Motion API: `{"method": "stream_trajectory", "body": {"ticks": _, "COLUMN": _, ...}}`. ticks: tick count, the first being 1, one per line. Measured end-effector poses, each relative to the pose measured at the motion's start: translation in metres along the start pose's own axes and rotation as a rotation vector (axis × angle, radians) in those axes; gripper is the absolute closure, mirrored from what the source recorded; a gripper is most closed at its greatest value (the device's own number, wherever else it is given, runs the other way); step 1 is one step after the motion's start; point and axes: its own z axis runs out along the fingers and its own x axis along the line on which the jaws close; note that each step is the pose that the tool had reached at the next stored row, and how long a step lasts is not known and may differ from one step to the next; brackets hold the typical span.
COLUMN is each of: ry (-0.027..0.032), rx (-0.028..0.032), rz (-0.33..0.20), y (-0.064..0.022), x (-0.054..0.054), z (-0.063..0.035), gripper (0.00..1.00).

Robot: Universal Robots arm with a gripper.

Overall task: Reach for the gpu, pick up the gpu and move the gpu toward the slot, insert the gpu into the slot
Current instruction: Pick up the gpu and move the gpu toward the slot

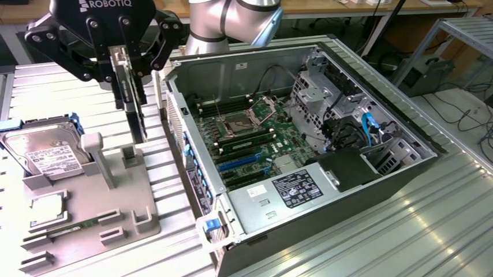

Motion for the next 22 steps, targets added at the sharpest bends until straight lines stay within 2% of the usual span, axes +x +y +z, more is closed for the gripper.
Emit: {"method": "stream_trajectory", "body": {"ticks": 22, "ry": 0.0000, "rx": 0.0000, "rz": 0.000, "y": -0.0003, "x": -0.022, "z": 0.0005, "gripper": 0.72}}
